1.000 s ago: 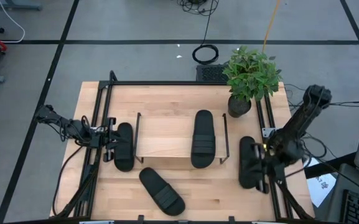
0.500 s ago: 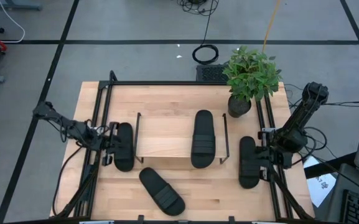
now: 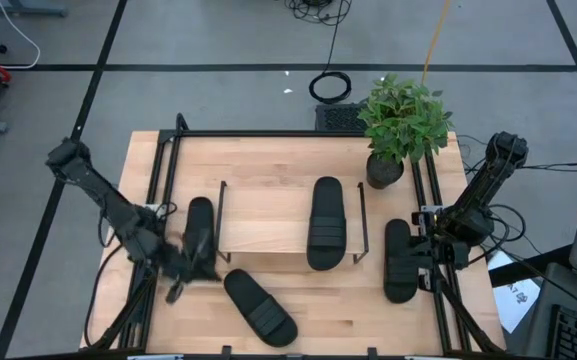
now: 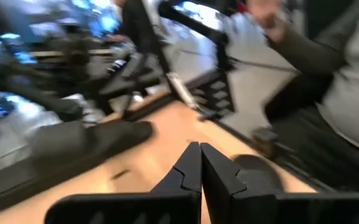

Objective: Pick and place slides into the shelf
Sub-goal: Put the bottom left black slide on the shelf

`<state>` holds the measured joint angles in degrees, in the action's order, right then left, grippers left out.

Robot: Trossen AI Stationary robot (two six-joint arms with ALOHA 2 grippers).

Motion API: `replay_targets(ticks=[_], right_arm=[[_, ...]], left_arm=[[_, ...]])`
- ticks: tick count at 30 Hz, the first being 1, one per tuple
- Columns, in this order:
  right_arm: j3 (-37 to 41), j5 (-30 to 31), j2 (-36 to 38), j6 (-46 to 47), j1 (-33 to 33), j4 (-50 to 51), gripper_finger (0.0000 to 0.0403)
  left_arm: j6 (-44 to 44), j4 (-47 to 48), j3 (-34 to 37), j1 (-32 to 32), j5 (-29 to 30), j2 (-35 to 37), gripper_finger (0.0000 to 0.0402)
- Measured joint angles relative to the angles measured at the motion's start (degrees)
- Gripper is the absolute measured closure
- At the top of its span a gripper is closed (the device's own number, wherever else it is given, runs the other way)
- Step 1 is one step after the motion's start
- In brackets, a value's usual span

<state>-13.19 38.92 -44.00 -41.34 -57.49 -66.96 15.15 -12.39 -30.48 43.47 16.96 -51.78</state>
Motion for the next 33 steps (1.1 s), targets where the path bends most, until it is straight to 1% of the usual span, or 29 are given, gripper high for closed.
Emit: replay_targets(ticks=[2, 3, 5, 7, 9, 12, 15, 20, 25, 30, 33], right_arm=[[0.0, 0.0, -0.2, 0.1, 0.0, 0.0, 0.0403], [0.0, 0.0, -0.3, 0.1, 0.0, 0.0, 0.0403], [0.0, 0.0, -0.4, 0.1, 0.0, 0.0, 0.0403], [0.0, 0.0, -0.4, 0.1, 0.0, 0.0, 0.0403], [0.0, 0.0, -0.4, 0.1, 0.0, 0.0, 0.0403], [0.0, 0.0, -0.4, -0.4, 0.0, 0.0, 0.0403], [0.0, 0.0, -0.4, -1.1, 0.0, 0.0, 0.0403], [0.0, 0.0, -0.4, -0.1, 0.0, 0.0, 0.0403], [0.0, 0.0, -0.4, 0.1, 0.0, 0.0, 0.0403], [0.0, 0.0, -0.4, 0.0, 0.0, 0.0, 0.0403], [0.0, 0.0, -0.4, -0.3, 0.0, 0.0, 0.0403]], left_arm=[[0.4, 1.9, -4.1, 3.5, 1.6, -4.4, 0.04], [0.2, 3.2, -5.7, 5.4, 4.0, -6.2, 0.0399], [-3.4, 6.6, -8.6, 8.7, 11.8, -9.0, 0.04], [-9.7, 10.7, -10.7, 10.4, 18.5, -10.8, 0.0401], [-16.8, 12.9, -11.2, 10.7, 19.9, -12.0, 0.0399], [-24.9, 14.2, -11.2, 10.6, 19.2, -13.9, 0.0401], [-28.8, 14.2, -11.2, 10.6, 19.1, -16.9, 0.0398], [-28.7, 14.4, -11.2, 10.6, 17.5, -23.5, 0.0395], [-22.1, 13.1, -11.1, 10.6, 18.9, -29.6, 0.04], [-14.7, 7.8, -11.1, 10.6, 18.9, -32.8, 0.0392], [-13.5, 4.8, -11.1, 10.4, 18.9, -33.1, 0.0388]])
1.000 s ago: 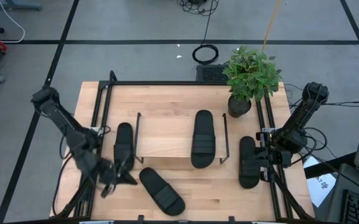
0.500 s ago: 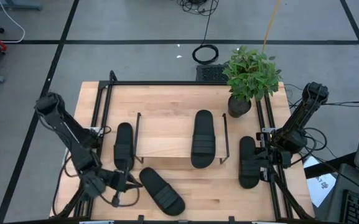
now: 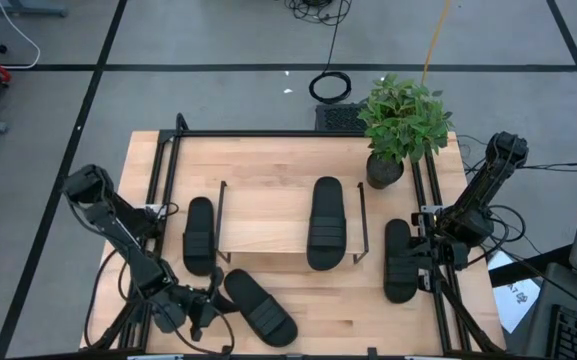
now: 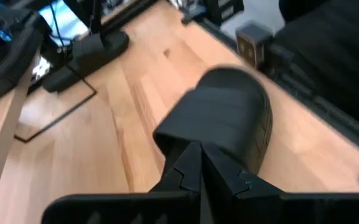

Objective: Pick and place slides into the shelf
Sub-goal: Put the bottom left black slide on the shelf

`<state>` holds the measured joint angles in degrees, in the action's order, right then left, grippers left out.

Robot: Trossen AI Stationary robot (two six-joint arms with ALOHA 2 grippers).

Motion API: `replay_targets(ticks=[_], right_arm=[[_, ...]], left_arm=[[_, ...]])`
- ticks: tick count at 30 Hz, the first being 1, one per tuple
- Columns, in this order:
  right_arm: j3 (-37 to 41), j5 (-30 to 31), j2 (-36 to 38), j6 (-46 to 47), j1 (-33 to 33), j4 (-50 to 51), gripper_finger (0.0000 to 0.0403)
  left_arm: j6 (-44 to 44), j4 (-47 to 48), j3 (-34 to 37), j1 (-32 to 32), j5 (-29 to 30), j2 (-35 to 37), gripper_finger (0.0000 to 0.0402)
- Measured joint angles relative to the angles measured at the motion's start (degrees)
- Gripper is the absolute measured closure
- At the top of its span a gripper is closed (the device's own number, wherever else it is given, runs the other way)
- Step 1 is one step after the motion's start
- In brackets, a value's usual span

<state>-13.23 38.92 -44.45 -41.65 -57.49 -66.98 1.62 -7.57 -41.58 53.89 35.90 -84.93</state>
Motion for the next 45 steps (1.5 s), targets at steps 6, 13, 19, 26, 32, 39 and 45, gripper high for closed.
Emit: replay_targets(ticks=[6, 13, 19, 26, 32, 39, 45], right_arm=[[0.0, 0.0, 0.0, -0.1, 0.0, 0.0, 0.0403], [0.0, 0.0, 0.0, 0.1, 0.0, 0.0, 0.0403], [0.0, 0.0, 0.0, 0.0, 0.0, 0.0, 0.0403], [0.0, 0.0, 0.0, 0.1, 0.0, 0.0, 0.0403], [0.0, 0.0, 0.0, 0.3, 0.0, 0.0, 0.0403], [0.0, 0.0, 0.0, 0.3, 0.0, 0.0, 0.0403], [0.0, 0.0, 0.0, 0.3, 0.0, 0.0, 0.0403]], left_arm=[[-3.0, -3.2, 0.0, -1.0, -6.0, -0.1, 0.0399], [-4.1, -3.3, 0.0, -2.2, -6.1, -3.2, 0.0395], [-10.5, -3.3, 0.0, -3.5, -7.5, -4.0, 0.0394], [-14.4, -2.2, 0.0, -4.6, -7.9, -4.0, 0.0383], [-22.0, -0.7, 0.0, -5.8, -7.9, -4.0, 0.0329], [-26.1, 1.4, 0.0, -6.4, -13.2, -4.0, 0.0246], [-26.2, 1.4, 0.0, -6.3, -16.9, -4.0, 0.0191]])
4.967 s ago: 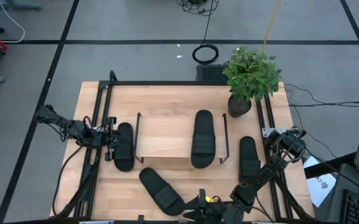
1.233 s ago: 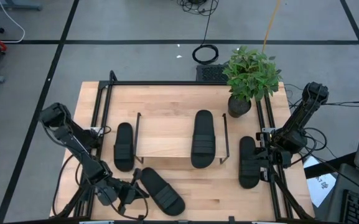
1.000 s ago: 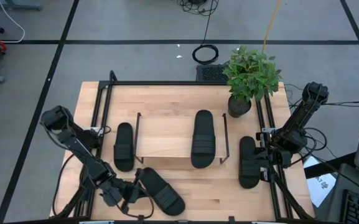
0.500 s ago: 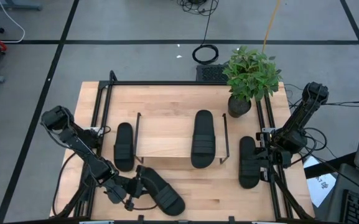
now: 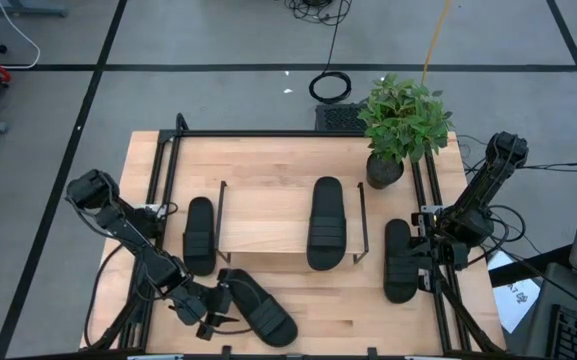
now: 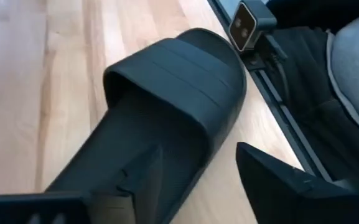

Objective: Pick and place slides into the shelf
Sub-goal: Put the bottom left black slide on the shelf

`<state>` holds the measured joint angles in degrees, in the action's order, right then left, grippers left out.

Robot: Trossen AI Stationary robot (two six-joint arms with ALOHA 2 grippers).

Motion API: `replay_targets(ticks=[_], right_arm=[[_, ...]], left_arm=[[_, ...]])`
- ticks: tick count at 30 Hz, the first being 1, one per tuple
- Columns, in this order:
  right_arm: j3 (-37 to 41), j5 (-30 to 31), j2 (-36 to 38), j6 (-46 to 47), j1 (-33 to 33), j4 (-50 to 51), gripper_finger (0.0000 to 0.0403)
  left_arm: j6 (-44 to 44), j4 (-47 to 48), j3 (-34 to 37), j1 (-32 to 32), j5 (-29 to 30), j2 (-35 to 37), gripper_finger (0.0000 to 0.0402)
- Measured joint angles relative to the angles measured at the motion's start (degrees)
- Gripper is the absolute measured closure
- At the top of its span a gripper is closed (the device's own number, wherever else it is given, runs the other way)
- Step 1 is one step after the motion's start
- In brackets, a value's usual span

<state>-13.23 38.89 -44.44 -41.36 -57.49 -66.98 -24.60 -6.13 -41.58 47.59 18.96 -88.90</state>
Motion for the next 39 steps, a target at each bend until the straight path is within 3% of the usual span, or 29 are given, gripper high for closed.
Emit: replay_targets(ticks=[17, 30, 36, 39], right_arm=[[0.0, 0.0, 0.0, 0.0, 0.0, 0.0, 0.0403], [0.0, -0.1, 0.0, -0.1, 0.0, 0.0, 0.0403], [0.0, -0.1, 0.0, -0.2, 0.1, 0.0, 0.0403], [0.0, -0.1, 0.0, -0.2, 0.1, 0.0, 0.0403]], left_arm=[[-0.8, -3.8, 0.0, 0.0, -4.2, 0.0, 0.0105], [-0.8, -9.6, 0.0, -1.3, -4.4, -8.5, 0.0094], [-0.3, -14.5, 0.0, -3.2, -4.4, -9.4, 0.0093], [0.3, -17.6, 0.0, -3.9, -7.1, -9.4, 0.0093]])
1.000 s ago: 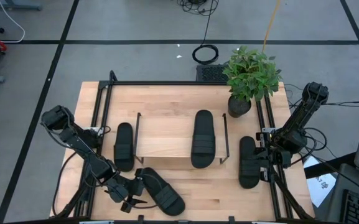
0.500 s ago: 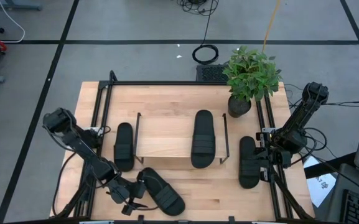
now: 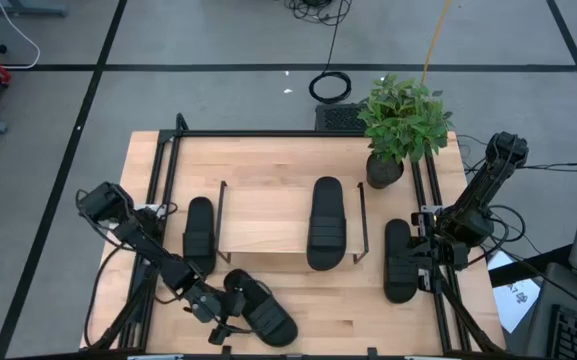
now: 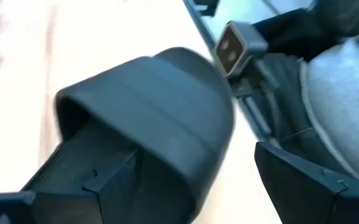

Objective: Pick and place slides into the shelf
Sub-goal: Put the bottom left black slide on the shelf

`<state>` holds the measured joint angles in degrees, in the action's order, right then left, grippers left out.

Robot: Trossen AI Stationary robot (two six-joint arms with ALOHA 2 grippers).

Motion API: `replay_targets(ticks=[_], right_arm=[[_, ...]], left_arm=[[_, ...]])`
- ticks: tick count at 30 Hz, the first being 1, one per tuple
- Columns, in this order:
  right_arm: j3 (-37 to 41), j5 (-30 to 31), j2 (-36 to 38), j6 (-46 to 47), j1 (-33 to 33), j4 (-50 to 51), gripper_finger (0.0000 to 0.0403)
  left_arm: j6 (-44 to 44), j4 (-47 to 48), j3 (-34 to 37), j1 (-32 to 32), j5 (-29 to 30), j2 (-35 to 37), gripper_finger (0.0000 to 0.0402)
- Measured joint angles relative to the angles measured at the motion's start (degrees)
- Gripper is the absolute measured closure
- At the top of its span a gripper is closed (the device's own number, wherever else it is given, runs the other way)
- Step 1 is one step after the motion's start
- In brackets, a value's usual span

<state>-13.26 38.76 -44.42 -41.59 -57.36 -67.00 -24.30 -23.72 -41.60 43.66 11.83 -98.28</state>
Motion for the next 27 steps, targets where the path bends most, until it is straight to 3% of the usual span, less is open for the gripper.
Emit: replay_targets(ticks=[17, 21, 27], right_arm=[[0.0, 0.0, 0.0, 0.2, 0.0, 0.0, 0.0403], [0.0, 0.0, 0.0, 0.1, 0.0, 0.0, 0.0403], [0.0, 0.0, 0.0, 0.0, 0.0, 0.0, 0.0403]], left_arm=[[-3.7, -0.9, 0.0, -5.1, -2.4, -1.6, 0.0102], [-3.9, -3.9, -0.2, -6.3, -5.9, -4.5, 0.016], [-0.3, -8.1, -0.1, -7.4, -12.8, -4.8, 0.0333]])
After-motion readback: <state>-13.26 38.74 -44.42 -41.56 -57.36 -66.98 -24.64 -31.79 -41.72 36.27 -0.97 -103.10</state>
